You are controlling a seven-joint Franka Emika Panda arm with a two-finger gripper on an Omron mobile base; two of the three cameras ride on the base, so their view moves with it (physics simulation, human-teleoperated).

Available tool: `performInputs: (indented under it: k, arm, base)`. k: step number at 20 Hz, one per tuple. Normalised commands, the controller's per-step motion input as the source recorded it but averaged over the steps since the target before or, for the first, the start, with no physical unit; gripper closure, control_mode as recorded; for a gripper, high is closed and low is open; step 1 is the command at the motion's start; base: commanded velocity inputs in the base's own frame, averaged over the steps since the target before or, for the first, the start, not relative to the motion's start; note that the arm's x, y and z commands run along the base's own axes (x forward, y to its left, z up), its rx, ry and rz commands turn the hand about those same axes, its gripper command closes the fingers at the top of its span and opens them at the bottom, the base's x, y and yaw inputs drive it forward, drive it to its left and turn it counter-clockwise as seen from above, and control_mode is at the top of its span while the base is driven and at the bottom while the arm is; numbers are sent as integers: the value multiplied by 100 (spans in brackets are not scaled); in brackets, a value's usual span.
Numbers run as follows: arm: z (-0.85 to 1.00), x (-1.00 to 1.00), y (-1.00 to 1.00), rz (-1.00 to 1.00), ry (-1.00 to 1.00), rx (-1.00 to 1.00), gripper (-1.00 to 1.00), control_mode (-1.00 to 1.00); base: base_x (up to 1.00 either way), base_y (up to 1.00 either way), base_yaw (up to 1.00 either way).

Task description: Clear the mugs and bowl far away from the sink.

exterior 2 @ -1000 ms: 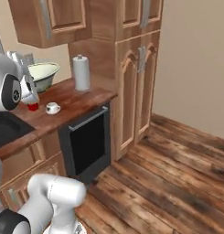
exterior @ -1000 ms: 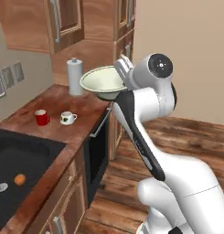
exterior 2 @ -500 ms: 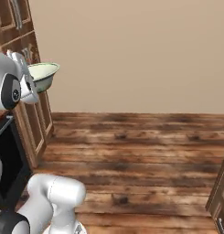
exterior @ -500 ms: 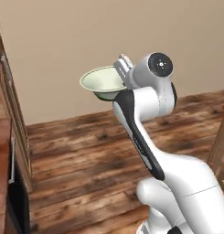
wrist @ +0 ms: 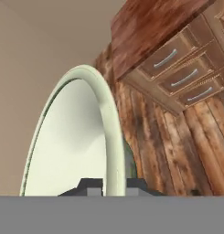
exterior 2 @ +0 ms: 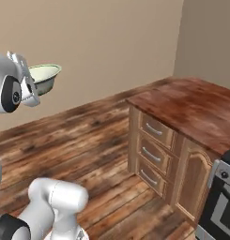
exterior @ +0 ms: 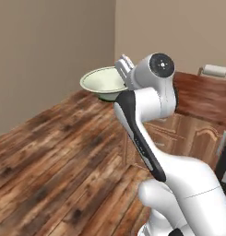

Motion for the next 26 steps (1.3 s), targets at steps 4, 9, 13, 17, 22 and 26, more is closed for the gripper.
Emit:
performInputs:
  k: [4,9,13,17,22,26]
  arm:
    - [0,0,0,0,0,0,100,100]
    - [0,0,0,0,0,0,100,100]
    - [0,0,0,0,0,0,100,100]
    - [0,0,0,0,0,0,100,100]
    - [0,0,0,0,0,0,100,100]
    - [0,0,0,0,0,0,100,100]
  base:
    - [0,0,-100]
    - [0,0,-100]
    - [1,1,-95]
    - [37,8,-21]
    - [70,83,0]
    - [80,100,-1]
